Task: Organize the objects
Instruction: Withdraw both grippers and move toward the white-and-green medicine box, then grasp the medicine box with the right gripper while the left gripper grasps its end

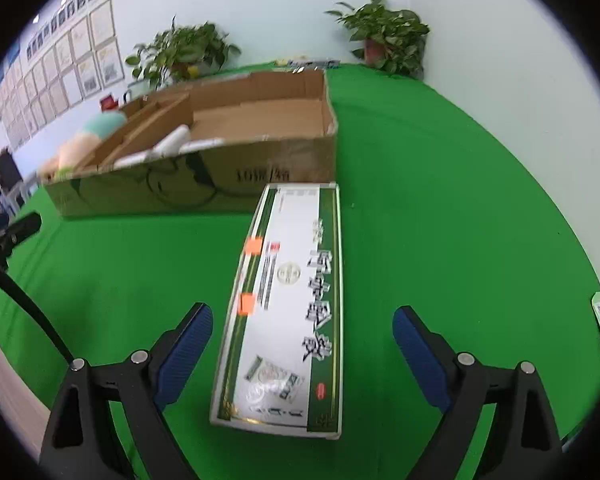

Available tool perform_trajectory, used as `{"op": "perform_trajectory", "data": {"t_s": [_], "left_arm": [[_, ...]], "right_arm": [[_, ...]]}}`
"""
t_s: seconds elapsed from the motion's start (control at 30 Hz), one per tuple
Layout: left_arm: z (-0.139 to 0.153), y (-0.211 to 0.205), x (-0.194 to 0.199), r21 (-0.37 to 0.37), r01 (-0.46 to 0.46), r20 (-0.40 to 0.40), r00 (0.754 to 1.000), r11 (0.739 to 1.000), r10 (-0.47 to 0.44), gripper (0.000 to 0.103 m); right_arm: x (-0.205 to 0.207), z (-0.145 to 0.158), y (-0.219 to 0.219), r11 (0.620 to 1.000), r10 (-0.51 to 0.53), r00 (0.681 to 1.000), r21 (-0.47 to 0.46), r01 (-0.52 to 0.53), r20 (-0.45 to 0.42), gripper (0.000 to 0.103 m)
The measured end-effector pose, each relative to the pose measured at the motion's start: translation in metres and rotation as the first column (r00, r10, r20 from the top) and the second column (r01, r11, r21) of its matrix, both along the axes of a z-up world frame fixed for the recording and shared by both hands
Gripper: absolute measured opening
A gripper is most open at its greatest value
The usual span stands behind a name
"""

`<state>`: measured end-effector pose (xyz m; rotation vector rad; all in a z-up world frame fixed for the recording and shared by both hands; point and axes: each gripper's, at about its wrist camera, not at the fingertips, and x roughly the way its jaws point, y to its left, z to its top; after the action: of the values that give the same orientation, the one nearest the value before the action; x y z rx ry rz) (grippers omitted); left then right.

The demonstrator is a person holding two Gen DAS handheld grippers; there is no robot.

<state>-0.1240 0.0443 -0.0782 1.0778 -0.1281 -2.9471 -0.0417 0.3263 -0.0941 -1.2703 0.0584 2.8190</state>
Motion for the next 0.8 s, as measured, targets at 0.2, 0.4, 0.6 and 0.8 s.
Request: {"op": "perform_trajectory", "data": {"t_s": [0.2,0.4,0.6,0.8], "left_arm": [[-0.013,-0.004,0.000,0.045,0.021,0.053,0.998,0.999,-0.024,0.100],[-0.022,-0.009,-0.005,0.085,0.038,0.107,0.993,0.996,-0.047,0.099],[-0.031,-0.008,-0.021,0.352,0.113,0.225,0.953,0.929,-0.201,0.099],[-0.048,0.005,-0.035,0.633,0.148,0.294,0.862,0.760,-0.413,0.099]], "right_arm": [[0.000,-0.012,-0.011,0.999,0.011,0.999,0.040,-0.013,0.046,0.062],[0.016,-0.002,-0.029,0.994,0.090,0.995,-0.072,-0.086,0.049,0.062],[0.030,0.016,-0.065,0.965,0.229,0.973,-0.128,-0.229,-0.015,0.077],[0.035,0.009,-0.093,0.945,0.320,0.948,-0.071,-0.319,0.003,0.085]]}}
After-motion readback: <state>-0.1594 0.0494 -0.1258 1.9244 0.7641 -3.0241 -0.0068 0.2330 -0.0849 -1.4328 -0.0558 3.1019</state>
